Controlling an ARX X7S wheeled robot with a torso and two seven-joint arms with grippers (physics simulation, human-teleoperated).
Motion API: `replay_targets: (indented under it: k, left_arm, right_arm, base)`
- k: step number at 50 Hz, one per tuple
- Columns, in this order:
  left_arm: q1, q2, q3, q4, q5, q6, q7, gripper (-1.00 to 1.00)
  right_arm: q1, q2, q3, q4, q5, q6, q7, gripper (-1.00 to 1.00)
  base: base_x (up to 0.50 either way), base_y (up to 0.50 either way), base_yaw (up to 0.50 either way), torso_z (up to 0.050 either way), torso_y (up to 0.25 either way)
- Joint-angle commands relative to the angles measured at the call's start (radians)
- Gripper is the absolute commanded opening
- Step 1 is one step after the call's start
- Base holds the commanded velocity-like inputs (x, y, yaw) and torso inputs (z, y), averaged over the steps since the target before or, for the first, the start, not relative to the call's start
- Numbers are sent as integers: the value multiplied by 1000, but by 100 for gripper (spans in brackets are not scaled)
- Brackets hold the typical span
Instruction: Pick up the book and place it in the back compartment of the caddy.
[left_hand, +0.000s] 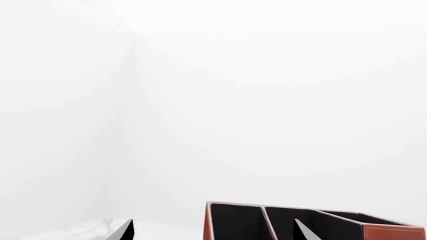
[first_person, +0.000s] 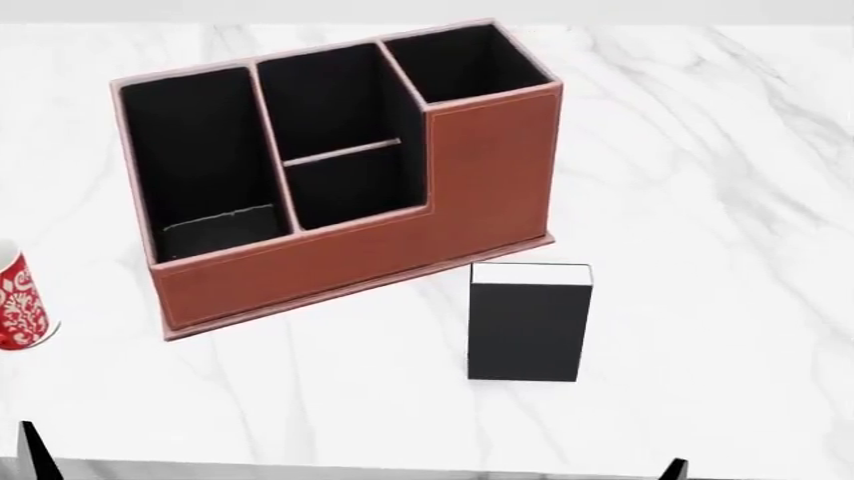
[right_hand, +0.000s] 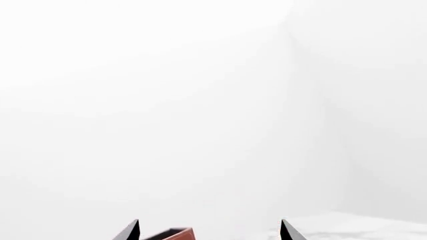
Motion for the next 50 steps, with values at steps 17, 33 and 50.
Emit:
replay_targets:
  k: [17, 33, 50]
  left_arm:
    - [-4, -11, 11, -7, -5, 6, -18, 100]
    - [-4, -18, 17, -5, -7, 6, -27, 100]
    - [-8, -24, 24, -8, -8, 4, -36, 100]
  right_arm:
    - [-8, 8, -17, 1, -9, -45, -2, 100]
    - [-10, 12, -21, 2, -10, -53, 4, 100]
    - [-8, 19, -23, 2, -8, -56, 13, 100]
  base:
    - [62, -10, 0, 0, 0]
    - [110, -2, 0, 0, 0]
    - [111, -3, 0, 0, 0]
